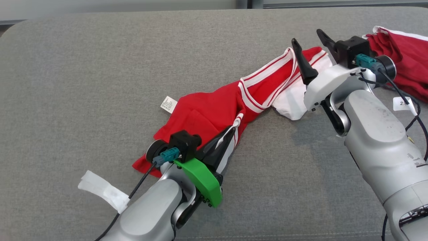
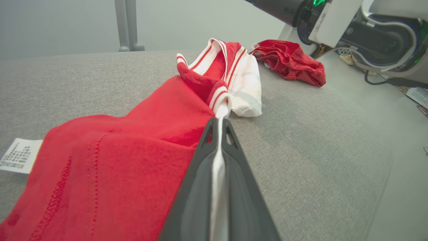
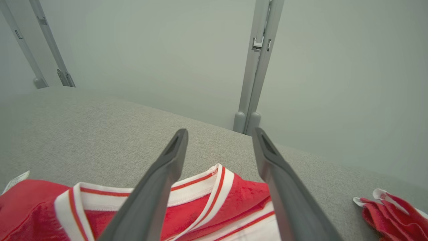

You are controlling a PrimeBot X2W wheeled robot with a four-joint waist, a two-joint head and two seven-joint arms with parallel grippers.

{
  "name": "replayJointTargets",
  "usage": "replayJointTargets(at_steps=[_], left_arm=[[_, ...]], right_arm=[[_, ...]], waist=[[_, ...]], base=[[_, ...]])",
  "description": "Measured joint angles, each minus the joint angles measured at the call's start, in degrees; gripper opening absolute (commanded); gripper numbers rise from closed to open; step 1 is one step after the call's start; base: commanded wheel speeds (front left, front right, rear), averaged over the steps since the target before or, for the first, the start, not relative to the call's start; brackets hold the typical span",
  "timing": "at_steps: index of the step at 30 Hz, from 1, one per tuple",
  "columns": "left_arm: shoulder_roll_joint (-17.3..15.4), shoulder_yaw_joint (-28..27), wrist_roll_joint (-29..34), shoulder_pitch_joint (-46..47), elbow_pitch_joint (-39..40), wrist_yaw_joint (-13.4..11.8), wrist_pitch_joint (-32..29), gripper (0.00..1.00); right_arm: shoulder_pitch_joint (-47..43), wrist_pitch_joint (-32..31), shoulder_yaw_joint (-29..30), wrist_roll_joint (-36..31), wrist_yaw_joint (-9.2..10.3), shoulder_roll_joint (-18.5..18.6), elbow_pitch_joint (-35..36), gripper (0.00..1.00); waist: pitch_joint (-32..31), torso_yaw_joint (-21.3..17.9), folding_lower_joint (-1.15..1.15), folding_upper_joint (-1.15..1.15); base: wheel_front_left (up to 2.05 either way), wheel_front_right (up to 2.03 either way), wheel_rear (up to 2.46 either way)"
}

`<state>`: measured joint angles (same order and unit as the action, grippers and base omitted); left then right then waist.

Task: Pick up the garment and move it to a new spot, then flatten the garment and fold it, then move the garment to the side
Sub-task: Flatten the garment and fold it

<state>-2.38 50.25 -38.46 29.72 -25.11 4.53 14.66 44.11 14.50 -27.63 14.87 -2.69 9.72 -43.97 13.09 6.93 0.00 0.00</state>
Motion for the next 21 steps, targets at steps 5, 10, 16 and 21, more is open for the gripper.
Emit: replayJointTargets(at_steps=[5,10,16,21], left_arm=[[-0.01,2.19,0.16,-0.49,-0.29,0.53,0.00,0.00],[-0.14,5.82,-0.87,-2.39,-0.73,1.04,0.00,0.17],[-0.21,7.97,-3.36,-2.78,-0.64,1.27,0.00,1.00],[-0.25,5.72,-4.34,-2.68,1.48,1.27,0.00,1.00]], right_arm=[[-0.03,0.01,3.90,3.59,1.07,-0.52,-0.44,1.00],[-4.04,0.01,6.44,11.67,-2.48,-4.55,-1.13,1.00],[-11.61,-0.23,7.59,18.83,-4.35,-5.61,-1.43,1.00],[-15.04,-0.21,8.54,21.08,-4.36,-4.67,0.46,1.00]], waist=[[0.27,-2.69,0.00,0.00],[0.66,-5.52,0.00,0.00],[1.12,-7.98,0.00,0.00],[1.10,-7.63,0.00,0.00]], base=[[0.00,0.00,0.00],[0.00,0.00,0.00],[0.00,0.00,0.00],[0.00,0.00,0.00]])
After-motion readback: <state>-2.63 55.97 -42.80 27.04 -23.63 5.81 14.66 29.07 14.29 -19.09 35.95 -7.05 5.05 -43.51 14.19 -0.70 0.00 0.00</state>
